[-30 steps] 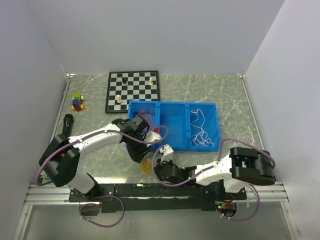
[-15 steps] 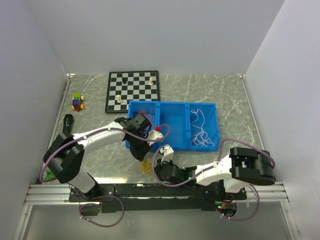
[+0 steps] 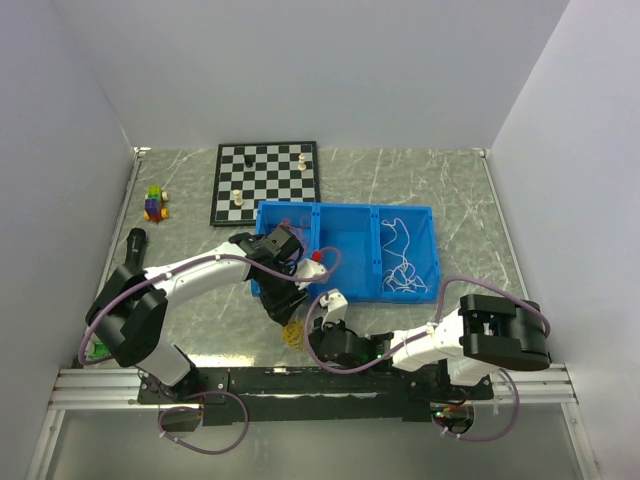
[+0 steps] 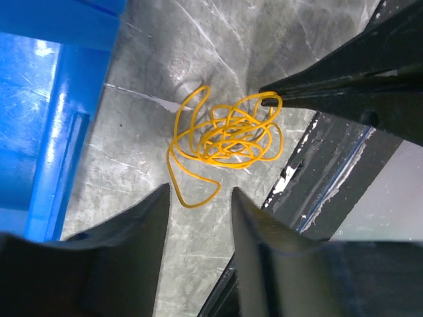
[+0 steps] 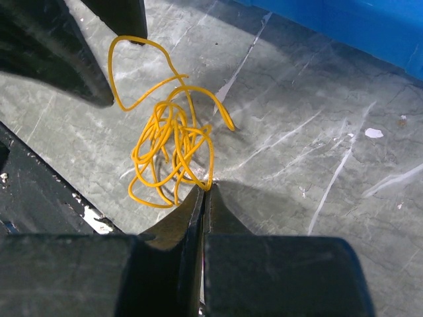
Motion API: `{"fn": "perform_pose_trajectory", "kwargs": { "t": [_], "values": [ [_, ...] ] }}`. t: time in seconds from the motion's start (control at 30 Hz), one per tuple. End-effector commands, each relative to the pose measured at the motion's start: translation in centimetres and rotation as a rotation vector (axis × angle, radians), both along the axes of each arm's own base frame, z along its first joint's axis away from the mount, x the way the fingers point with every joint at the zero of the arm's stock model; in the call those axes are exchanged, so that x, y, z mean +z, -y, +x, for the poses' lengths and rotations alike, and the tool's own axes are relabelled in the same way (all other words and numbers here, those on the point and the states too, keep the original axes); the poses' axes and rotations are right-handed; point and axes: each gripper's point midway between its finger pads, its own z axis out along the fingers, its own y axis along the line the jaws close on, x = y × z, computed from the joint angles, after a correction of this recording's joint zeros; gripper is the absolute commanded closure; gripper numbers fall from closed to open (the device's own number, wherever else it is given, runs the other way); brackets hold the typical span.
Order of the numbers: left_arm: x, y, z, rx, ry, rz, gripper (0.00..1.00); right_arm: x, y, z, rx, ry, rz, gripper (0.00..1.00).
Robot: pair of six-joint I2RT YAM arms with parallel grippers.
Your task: Untangle the cables
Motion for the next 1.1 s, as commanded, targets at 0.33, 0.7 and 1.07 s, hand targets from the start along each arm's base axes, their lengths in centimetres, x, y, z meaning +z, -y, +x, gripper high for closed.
{"fn": "perform_pose_trajectory", "kwargs": {
  "t": [0.33,0.7,1.07],
  "values": [
    [0.0,-0.2,1.5,0.033,0.068,0.042,0.99,1.4,0.3,0.1,-0.026,0.021,0.048,1.00],
    [10.6,-4.1,-0.5,-0.043,0.249,-0.021,0.99,1.6,3.5,0.4,-0.102,0.005,0.059,1.00],
    [17.1,-7.1,-1.8,-0.111,0.388,-0.044,0.99,0.2,6.4,0.3,-0.166,-0.029,-0.004,1.00]
  ]
}}
